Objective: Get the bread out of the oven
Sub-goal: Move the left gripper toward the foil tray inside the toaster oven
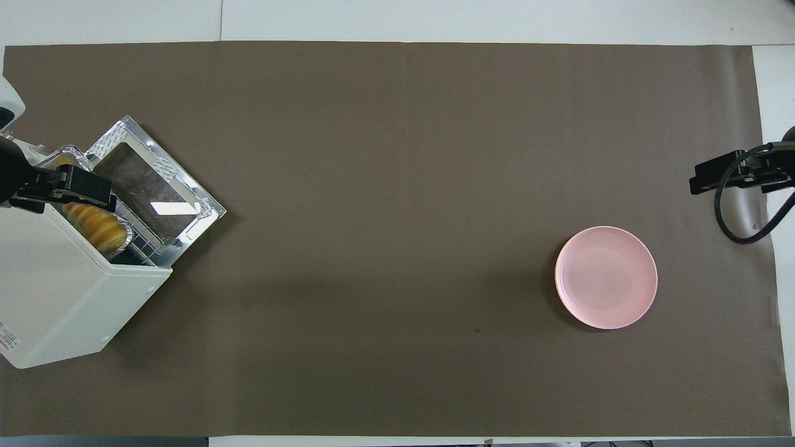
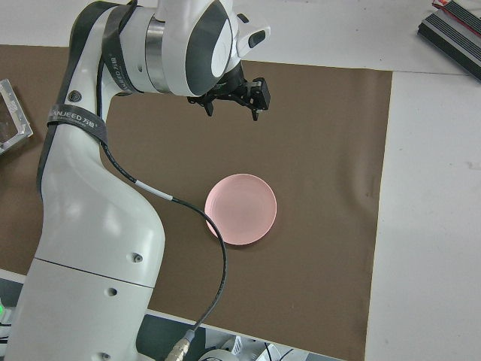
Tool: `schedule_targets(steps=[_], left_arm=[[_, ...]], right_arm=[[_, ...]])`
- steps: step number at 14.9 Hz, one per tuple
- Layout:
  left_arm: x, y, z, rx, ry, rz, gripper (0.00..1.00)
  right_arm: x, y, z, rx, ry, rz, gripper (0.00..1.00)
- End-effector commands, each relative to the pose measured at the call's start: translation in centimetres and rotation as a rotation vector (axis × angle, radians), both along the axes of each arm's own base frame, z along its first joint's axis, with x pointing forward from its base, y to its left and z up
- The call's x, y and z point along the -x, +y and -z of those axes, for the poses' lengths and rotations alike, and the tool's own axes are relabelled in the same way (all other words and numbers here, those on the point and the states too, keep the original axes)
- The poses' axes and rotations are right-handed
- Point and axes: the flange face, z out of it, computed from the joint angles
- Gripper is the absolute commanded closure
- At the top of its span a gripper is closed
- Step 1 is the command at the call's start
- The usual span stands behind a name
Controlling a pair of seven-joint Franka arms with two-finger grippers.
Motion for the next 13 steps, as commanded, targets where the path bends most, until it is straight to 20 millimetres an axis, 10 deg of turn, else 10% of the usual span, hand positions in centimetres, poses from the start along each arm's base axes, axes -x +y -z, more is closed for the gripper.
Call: schedule_targets(steps=[1, 7, 13], left_arm=[[0.0, -0.2, 0.0, 0.008, -0.012, 0.011, 0.00], [-1.9, -1.2, 2.6, 0.003, 0.016, 0.014, 0.00], [-8.7, -2.1, 7.9, -0.074, 0.055, -0.078, 0.00]], right_arm=[[0.9, -0.2, -0.2, 0.014, 0.007, -0.019, 0.00], [0.9, -0.2, -0.2, 0.014, 0.007, -0.019, 0.00], [0.9, -0.2, -0.2, 0.014, 0.007, -0.019, 0.00]])
